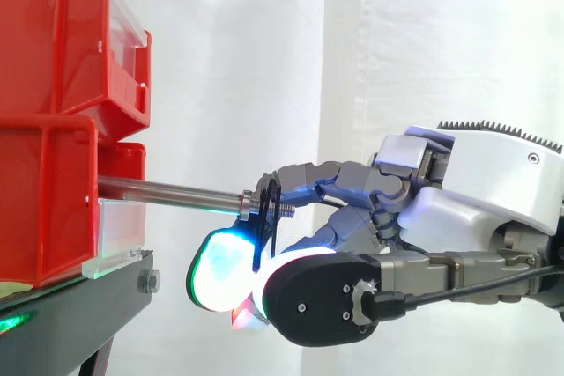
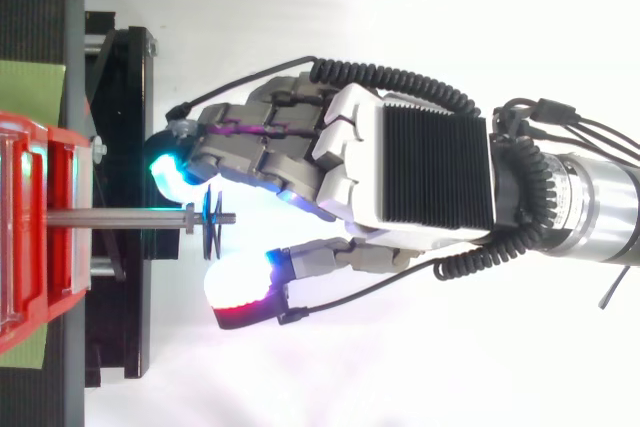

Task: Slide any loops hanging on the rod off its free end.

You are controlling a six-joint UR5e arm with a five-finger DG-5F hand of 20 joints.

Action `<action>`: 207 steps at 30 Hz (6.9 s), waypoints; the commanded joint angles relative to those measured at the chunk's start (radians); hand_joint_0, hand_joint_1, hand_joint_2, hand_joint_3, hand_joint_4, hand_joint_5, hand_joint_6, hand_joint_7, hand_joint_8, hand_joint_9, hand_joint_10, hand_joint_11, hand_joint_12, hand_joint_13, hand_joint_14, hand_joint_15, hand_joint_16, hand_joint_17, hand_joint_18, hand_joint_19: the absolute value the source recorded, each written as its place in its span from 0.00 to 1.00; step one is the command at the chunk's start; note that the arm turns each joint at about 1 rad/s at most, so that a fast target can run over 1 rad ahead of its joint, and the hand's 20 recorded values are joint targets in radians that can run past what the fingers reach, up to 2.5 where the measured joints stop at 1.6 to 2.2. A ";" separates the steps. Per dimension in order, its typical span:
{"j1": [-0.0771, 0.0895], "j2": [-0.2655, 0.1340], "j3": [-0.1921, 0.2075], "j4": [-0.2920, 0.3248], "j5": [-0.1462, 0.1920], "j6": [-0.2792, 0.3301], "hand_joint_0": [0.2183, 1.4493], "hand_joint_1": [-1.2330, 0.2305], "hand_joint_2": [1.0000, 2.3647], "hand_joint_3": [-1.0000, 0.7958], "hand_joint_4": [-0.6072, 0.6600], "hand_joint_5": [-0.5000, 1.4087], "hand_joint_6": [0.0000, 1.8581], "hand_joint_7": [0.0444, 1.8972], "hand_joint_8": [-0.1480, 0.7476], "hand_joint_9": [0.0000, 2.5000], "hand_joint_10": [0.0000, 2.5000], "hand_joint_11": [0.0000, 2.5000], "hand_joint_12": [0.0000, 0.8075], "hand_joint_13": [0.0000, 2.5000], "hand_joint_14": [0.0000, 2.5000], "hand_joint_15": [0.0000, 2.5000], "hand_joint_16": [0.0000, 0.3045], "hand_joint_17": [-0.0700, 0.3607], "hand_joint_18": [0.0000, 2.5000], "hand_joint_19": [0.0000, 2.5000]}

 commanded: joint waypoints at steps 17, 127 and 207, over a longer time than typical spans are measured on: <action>-0.030 -0.015 0.000 -0.003 -0.002 0.047 0.30 0.42 0.01 0.37 0.78 0.19 0.27 0.53 0.57 0.37 0.00 0.14 0.49 0.35 0.00 0.09 0.21 0.50 0.37 0.18; -0.068 0.003 0.014 -0.022 -0.100 0.099 0.28 0.39 0.01 0.39 0.68 0.17 0.43 0.54 0.57 0.38 0.00 0.19 0.49 0.35 0.00 0.10 0.21 0.50 0.37 0.18; -0.099 -0.066 0.033 0.136 -0.197 0.242 0.29 0.41 0.01 0.39 0.68 0.18 0.43 0.58 0.58 0.39 0.00 0.19 0.49 0.35 0.00 0.10 0.21 0.50 0.37 0.18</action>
